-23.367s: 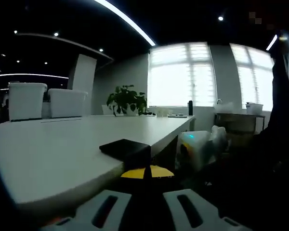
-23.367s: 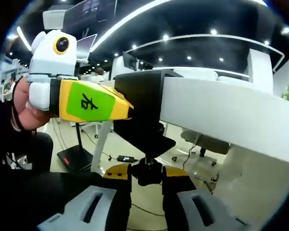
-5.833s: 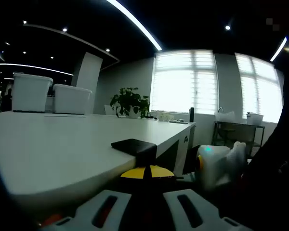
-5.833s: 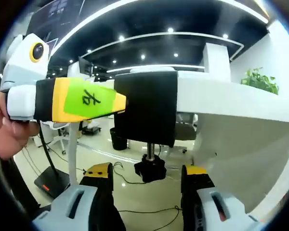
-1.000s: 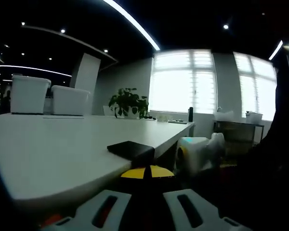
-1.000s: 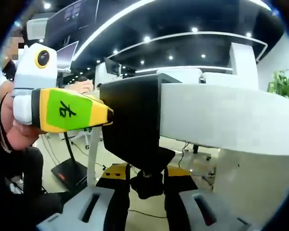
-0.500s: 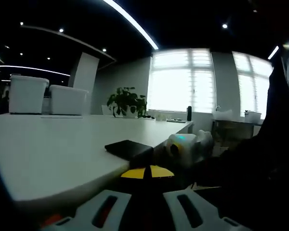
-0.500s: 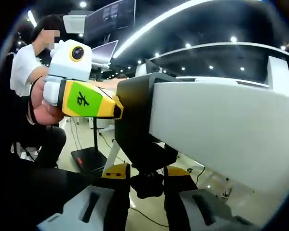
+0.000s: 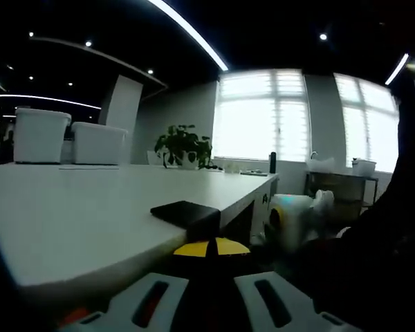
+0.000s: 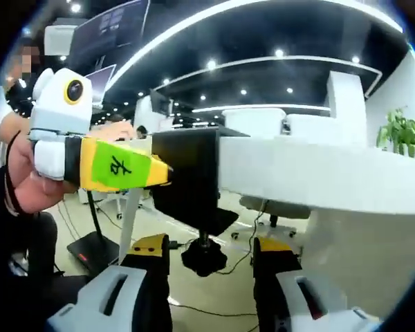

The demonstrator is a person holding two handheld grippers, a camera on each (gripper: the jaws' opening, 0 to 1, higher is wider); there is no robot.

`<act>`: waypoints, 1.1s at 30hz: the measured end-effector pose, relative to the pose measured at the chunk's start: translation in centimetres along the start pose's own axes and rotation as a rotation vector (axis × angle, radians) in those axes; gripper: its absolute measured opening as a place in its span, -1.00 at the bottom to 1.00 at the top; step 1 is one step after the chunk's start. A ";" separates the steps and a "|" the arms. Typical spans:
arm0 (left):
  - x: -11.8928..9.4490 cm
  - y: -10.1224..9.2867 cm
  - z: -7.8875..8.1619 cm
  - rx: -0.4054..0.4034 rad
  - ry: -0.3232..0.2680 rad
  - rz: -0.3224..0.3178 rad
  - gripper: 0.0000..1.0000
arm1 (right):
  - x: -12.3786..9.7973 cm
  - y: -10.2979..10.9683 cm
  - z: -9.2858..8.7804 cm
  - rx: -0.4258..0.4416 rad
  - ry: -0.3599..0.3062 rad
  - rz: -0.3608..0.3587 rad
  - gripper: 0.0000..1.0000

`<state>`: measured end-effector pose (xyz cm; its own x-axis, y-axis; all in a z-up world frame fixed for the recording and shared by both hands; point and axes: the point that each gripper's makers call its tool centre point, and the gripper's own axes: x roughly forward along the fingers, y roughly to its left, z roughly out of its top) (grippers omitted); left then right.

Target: Clamp the fixed fixture on the desktop, loosen the retaining clip, secure it to the edge of the desk, and tighten the retaining clip.

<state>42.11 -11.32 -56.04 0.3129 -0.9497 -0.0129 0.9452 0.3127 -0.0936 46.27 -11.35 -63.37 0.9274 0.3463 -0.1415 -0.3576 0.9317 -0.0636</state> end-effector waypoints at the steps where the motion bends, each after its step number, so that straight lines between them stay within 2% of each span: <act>1: -0.1 0.0 0.0 0.000 -0.002 0.004 -0.95 | -0.1 0.4 -0.2 0.017 0.005 -0.021 0.01; 3: -0.1 0.1 0.0 -0.004 -0.004 0.011 -0.95 | -0.2 1.3 -0.4 0.012 0.018 -0.071 0.04; 5: -0.1 0.1 0.0 -0.004 -0.004 0.014 -0.95 | 0.0 0.9 -0.1 0.002 0.007 -0.143 0.11; 8: -0.2 0.1 0.2 -0.001 -0.006 0.016 -0.95 | 0.7 0.5 -0.2 0.073 0.021 -0.177 0.06; 12: -0.1 0.1 0.5 0.005 -0.010 0.013 -0.95 | 1.4 -1.3 -0.2 0.093 0.042 -0.260 -0.13; 13: 0.0 0.1 0.5 0.004 -0.012 0.012 -0.95 | 1.4 -1.5 -0.8 0.092 0.074 -0.282 -0.25; 14: 0.0 0.1 0.5 0.002 -0.013 0.011 -0.95 | 1.5 -1.4 -0.8 0.107 0.075 -0.282 -0.41; 16: 0.0 0.1 0.5 0.000 -0.015 0.008 -0.95 | 1.5 -1.5 -1.2 0.076 0.088 -0.292 -0.47; 18: 0.0 0.2 0.5 -0.001 -0.018 0.008 -0.95 | 1.3 -1.4 -1.0 0.082 0.082 -0.291 -0.50; 21: 0.0 0.2 0.4 -0.002 -0.017 0.009 -0.95 | 1.1 -1.2 -1.0 0.049 0.091 -0.250 -0.51; 23: -0.1 0.2 0.4 -0.001 -0.015 0.008 -0.95 | 1.3 -1.1 -0.9 0.040 0.073 -0.190 -0.51; 25: -0.1 0.1 0.4 0.000 -0.014 0.008 -0.95 | 1.6 -0.9 -0.8 0.035 0.039 -0.095 -0.51; 27: -0.1 -0.1 0.3 0.003 -0.011 0.008 -0.95 | 1.5 -0.7 -0.8 -0.014 0.039 -0.029 -0.51; 33: 0.0 0.2 0.3 0.003 -0.006 0.002 -0.95 | 1.5 0.0 -0.9 -0.057 0.038 0.171 -0.51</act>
<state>42.32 -11.22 -55.79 0.3153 -0.9490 -0.0071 0.9449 0.3147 -0.0903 47.60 -10.92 -64.47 0.8480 0.4939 -0.1923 -0.5165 0.8515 -0.0906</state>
